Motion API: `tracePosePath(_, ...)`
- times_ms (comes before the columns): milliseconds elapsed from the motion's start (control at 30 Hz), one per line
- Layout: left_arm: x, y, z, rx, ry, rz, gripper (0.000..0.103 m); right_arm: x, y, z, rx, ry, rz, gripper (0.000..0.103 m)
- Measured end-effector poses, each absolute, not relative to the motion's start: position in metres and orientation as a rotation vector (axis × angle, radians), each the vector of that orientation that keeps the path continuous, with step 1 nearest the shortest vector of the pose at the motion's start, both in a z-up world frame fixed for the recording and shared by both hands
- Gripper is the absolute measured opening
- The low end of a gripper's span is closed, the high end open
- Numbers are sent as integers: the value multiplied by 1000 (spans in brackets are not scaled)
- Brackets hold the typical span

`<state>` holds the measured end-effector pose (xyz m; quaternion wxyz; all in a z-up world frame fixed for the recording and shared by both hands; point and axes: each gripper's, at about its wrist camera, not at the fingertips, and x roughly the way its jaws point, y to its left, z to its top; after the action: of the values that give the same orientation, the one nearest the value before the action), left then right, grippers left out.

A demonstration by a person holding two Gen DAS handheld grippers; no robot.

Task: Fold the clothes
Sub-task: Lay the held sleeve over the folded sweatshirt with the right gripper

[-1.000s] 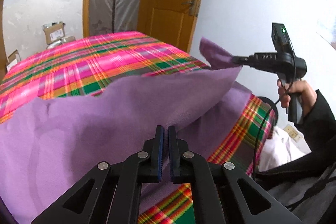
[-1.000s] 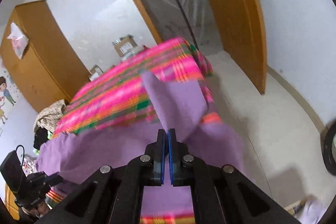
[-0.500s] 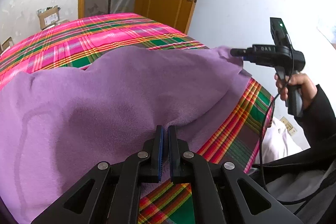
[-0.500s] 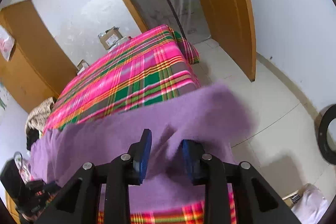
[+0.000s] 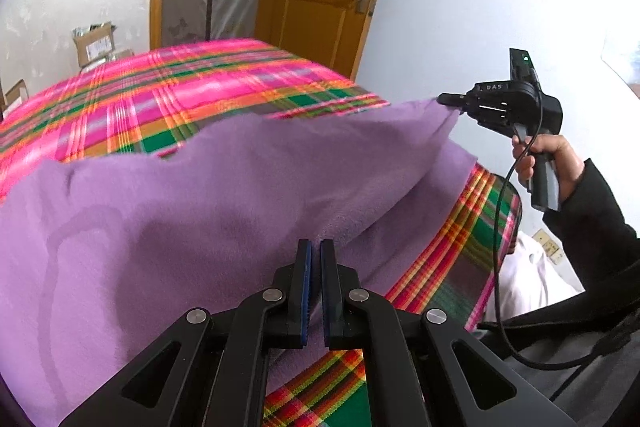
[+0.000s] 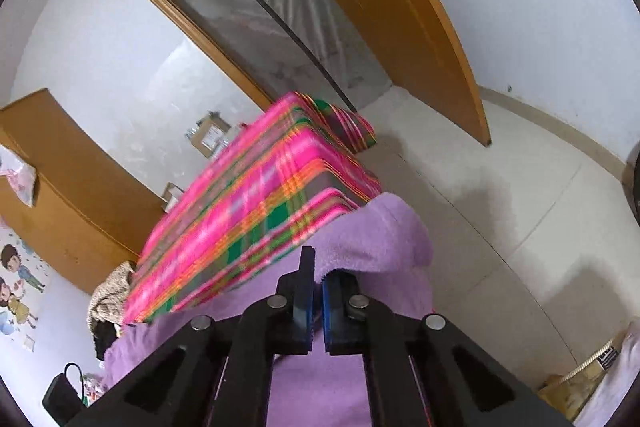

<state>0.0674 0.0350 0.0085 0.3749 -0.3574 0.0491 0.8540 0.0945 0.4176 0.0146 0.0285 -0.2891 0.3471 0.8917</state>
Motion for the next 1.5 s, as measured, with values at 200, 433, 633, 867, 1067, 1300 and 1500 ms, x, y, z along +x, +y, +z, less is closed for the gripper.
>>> tracePosePath(200, 76, 31, 24, -865, 119, 2174, 4, 125, 417, 21, -877, 1041, 2743, 3)
tracePosePath(433, 76, 38, -2, -966, 128, 2112, 4, 134, 431, -33, -997, 1202, 2578, 3)
tracePosePath(633, 76, 37, -6, -985, 121, 2104, 4, 140, 444, -48, -984, 1362, 2511, 13)
tracePosePath(867, 76, 36, 0, -966, 117, 2109, 4, 151, 447, -27, -854, 1352, 2589, 3)
tracePosePath(1067, 74, 38, -2, -986, 128, 2090, 4, 154, 450, -33, -932, 1288, 2561, 3)
tracePosePath(1300, 76, 34, -1, -991, 114, 2059, 4, 164, 464, -61, -953, 1417, 2427, 16)
tracePosePath(1500, 79, 33, 10, -955, 90, 2051, 5, 176, 483, -59, -893, 1392, 2357, 24)
